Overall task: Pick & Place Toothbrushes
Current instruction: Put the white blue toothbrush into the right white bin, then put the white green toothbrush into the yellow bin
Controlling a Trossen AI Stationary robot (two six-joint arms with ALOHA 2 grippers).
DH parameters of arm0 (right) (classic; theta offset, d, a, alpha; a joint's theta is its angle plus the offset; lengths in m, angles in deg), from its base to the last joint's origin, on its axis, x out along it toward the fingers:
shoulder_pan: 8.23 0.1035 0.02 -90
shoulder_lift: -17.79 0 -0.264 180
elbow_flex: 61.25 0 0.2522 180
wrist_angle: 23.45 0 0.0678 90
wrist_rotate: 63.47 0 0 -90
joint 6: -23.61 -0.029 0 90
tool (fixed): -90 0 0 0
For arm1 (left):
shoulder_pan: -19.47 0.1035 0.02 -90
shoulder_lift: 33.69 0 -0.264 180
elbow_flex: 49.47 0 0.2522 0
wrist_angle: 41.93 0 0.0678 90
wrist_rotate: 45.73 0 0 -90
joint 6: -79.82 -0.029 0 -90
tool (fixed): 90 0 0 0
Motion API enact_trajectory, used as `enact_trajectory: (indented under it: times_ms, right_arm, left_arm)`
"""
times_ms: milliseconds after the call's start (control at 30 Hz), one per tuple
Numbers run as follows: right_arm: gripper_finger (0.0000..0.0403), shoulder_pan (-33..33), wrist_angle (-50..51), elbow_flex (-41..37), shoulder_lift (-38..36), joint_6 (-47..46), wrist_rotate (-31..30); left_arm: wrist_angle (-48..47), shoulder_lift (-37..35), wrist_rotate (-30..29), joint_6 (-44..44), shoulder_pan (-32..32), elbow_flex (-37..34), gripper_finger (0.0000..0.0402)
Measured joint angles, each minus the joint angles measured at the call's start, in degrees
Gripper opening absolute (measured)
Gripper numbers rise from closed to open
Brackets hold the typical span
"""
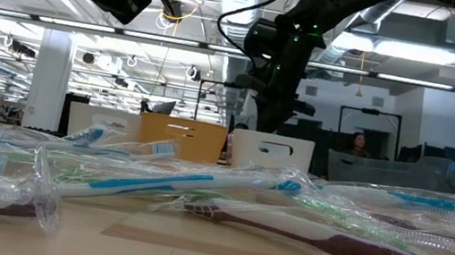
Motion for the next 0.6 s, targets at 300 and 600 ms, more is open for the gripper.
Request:
enact_trajectory:
  times_ms: [300,600]
  right_arm:
    - [0.0063,0.5,-0.2,0.0,0.0,0.1,0.0]
    - [0.0063,1.4,-0.2,0.0,0.0,0.2,0.4]
  left_arm:
    - [0.0,0.0,0.0,0.0,0.0,0.0,0.0111]
    - [0.0,0.0,0.0,0.0,0.0,0.0,0.0111]
